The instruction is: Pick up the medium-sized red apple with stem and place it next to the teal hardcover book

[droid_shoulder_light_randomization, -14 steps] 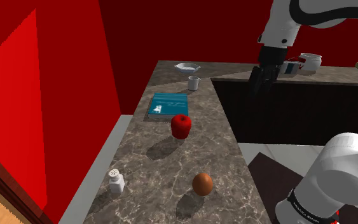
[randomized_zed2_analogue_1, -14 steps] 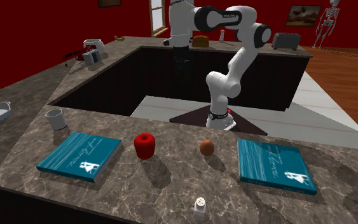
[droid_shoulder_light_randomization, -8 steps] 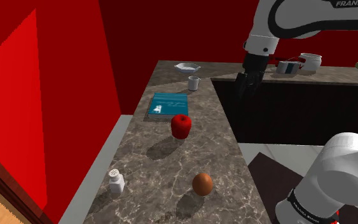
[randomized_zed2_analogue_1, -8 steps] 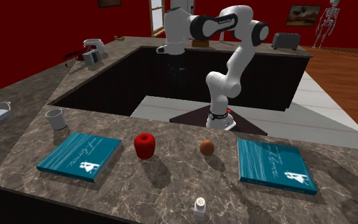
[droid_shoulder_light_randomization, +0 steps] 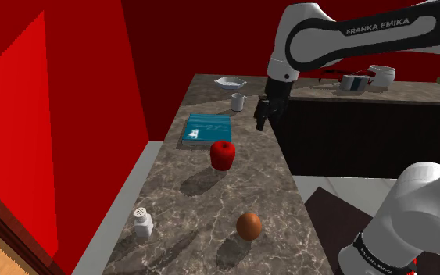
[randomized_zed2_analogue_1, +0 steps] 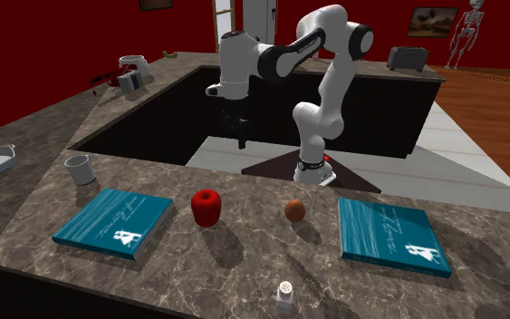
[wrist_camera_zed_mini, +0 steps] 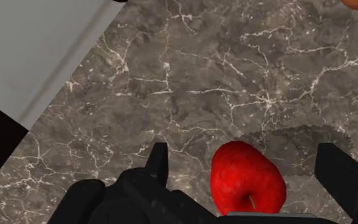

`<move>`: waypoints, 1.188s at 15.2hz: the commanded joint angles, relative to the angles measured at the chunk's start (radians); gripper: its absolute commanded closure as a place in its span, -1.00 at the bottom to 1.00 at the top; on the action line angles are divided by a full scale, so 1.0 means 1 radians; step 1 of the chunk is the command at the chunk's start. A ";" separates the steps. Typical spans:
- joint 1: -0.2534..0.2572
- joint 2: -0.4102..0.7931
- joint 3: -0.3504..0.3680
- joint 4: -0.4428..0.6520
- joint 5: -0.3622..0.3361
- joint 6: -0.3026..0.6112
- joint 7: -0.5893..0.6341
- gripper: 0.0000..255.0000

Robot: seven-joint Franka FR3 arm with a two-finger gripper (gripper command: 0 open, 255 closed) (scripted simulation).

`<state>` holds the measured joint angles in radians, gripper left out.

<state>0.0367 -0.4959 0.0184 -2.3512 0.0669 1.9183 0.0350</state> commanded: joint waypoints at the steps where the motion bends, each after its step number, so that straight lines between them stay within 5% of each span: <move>1: 0.006 0.070 0.012 0.012 -0.004 0.076 -0.002 -1.00; 12: 0.034 0.439 0.076 0.213 -0.076 0.329 0.032 -1.00; 18: 0.035 0.486 0.076 0.184 -0.083 0.404 0.037 -1.00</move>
<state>0.0716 -0.0148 0.0941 -2.1596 -0.0149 2.3089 0.0713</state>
